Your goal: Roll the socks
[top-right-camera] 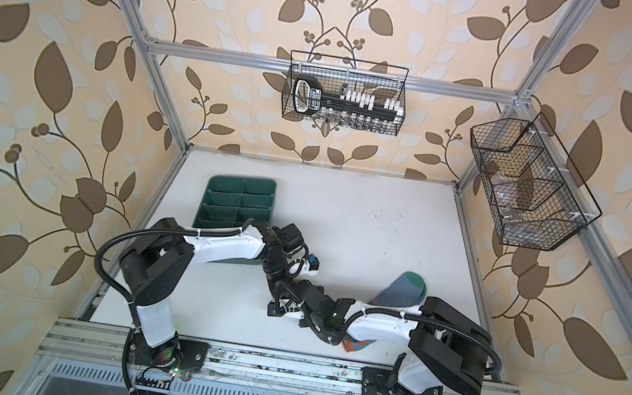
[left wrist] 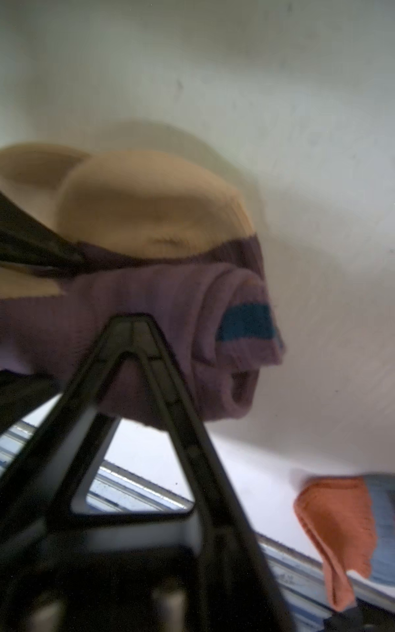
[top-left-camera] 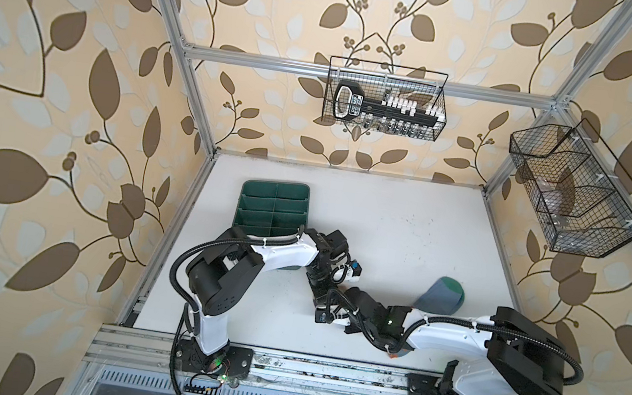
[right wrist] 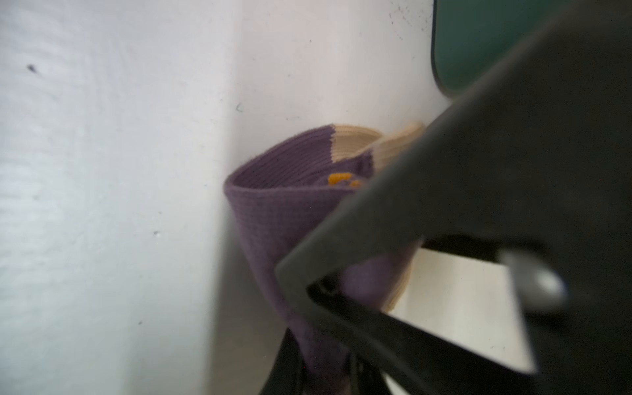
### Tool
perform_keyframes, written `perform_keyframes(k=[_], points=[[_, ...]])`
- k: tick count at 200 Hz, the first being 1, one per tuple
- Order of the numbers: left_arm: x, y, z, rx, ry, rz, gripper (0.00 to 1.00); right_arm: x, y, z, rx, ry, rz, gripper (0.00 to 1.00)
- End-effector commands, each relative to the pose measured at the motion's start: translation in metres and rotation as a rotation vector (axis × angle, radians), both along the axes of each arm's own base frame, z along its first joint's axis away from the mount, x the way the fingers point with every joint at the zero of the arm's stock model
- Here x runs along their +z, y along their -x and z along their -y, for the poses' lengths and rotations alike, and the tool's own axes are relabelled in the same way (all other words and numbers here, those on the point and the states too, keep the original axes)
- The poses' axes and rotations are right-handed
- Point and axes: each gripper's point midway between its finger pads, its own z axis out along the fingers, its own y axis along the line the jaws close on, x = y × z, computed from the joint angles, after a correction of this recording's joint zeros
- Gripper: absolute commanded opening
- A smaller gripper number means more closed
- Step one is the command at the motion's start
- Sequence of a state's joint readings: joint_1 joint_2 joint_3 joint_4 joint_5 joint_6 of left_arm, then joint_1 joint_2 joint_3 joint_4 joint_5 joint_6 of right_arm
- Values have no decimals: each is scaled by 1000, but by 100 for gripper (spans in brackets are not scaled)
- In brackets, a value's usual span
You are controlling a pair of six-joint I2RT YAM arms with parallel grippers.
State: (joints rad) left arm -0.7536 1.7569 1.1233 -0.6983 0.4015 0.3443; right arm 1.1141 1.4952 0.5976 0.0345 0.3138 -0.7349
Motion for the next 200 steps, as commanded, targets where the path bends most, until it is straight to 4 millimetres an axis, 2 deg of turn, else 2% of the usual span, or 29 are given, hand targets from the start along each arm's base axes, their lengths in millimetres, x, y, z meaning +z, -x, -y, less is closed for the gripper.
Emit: perform_keyframes(k=[1,28,32,36,55,65,80,87,105,152,183,200], points=[[43,-31,-2,64,55,224,50,-21,18,27,-12,130,-77,0],[73,-42,-24,178,51,357,52,-19,19,29,-19,134,-75,0],[73,-46,-29,215,34,374,54,-19,19,29,-18,137,-78,0],[84,-50,-36,259,39,418,55,-19,20,29,-20,137,-81,0],[91,-58,-58,413,-4,468,56,-16,22,30,-20,131,-94,0],[86,-56,-62,463,-35,432,51,-13,23,30,-23,122,-93,0],[69,-50,-62,514,-93,333,46,-11,23,30,-26,114,-88,0],[56,-47,-59,527,-115,274,45,-11,23,30,-27,115,-87,0],[38,-41,-45,548,-104,180,44,-12,22,31,-32,119,-86,0],[20,-38,-20,541,-46,84,47,-12,23,28,-29,108,-87,0],[7,-38,-12,530,-43,47,48,-13,23,29,-32,108,-90,0],[-6,-37,-14,519,-82,32,45,-14,23,29,-32,107,-91,0]])
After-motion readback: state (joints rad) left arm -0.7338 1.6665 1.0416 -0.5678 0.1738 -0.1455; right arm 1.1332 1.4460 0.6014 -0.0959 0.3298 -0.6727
